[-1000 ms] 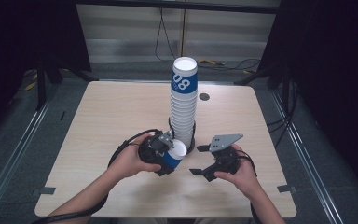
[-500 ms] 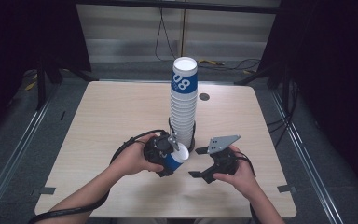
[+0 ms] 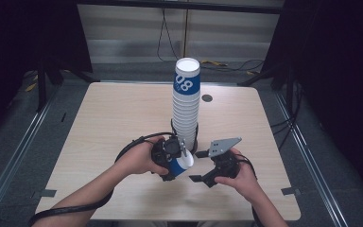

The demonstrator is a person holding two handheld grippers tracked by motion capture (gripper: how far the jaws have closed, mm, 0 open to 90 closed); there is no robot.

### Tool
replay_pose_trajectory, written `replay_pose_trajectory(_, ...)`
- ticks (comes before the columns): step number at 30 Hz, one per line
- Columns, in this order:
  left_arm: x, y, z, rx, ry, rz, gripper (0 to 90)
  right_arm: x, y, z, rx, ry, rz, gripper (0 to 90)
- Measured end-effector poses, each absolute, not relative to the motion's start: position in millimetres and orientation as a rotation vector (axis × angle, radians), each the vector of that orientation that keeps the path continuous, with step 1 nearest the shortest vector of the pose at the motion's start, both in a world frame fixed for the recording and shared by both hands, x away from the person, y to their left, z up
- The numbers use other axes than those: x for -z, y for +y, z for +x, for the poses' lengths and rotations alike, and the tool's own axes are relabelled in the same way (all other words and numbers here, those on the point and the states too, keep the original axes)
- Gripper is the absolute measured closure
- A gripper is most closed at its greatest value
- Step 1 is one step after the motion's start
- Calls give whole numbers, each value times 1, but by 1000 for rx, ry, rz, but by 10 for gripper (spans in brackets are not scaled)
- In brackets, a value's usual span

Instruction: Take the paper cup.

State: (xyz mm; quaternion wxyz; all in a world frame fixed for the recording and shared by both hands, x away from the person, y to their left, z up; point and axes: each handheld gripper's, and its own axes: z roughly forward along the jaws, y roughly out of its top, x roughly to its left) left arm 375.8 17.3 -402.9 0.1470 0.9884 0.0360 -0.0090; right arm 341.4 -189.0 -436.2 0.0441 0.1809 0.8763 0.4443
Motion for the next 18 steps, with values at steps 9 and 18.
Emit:
replay_pose_trajectory(9,404,8,372,35,44,2880,235,436,-185,345,-1416,2678,541,138)
replay_pose_trajectory(18,404,6,370,34,38,2887,235,434,-178,348,-1434,2694,495,139)
